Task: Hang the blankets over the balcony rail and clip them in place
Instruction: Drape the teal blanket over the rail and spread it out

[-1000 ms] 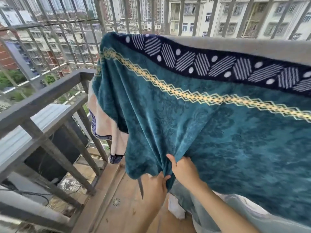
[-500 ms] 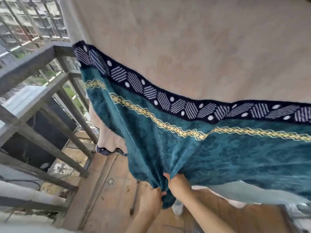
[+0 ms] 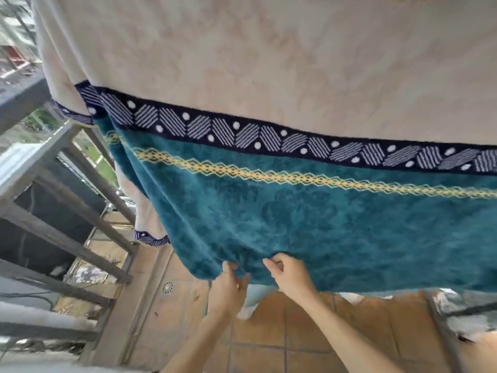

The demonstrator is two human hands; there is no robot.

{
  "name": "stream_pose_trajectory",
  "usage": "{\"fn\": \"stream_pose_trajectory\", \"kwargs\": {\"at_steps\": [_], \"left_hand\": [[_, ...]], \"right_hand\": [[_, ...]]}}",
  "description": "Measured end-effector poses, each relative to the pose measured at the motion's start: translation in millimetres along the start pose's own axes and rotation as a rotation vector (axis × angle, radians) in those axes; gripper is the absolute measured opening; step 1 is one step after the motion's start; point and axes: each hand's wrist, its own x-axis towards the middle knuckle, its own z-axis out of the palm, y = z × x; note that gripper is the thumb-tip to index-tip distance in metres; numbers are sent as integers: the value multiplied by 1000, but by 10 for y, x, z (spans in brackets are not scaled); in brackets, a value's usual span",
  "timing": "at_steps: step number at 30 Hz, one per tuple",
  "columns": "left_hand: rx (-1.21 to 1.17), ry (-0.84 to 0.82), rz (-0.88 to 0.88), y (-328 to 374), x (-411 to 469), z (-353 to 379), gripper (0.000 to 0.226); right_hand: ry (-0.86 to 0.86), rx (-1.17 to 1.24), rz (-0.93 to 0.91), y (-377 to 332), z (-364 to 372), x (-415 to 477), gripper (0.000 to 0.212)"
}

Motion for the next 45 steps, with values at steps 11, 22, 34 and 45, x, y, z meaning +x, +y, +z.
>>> {"fn": "stream_pose_trajectory", "kwargs": {"at_steps": [11, 22, 34, 45], "left_hand": [[-136, -4, 232, 1516, -20, 304, 7], [-290, 436, 204, 2844, -8, 206, 92], [-551, 119, -92, 2688, 485, -156, 101], [-1001, -58, -739, 1054, 705, 1018, 49]], "right_hand": [[194, 260, 52, 801, -1359, -386, 24], [542, 461, 24, 1021, -2648, -173, 88], [434, 733, -1, 617, -3095, 205, 99], [120, 573, 279, 985, -1664, 259, 76]]}}
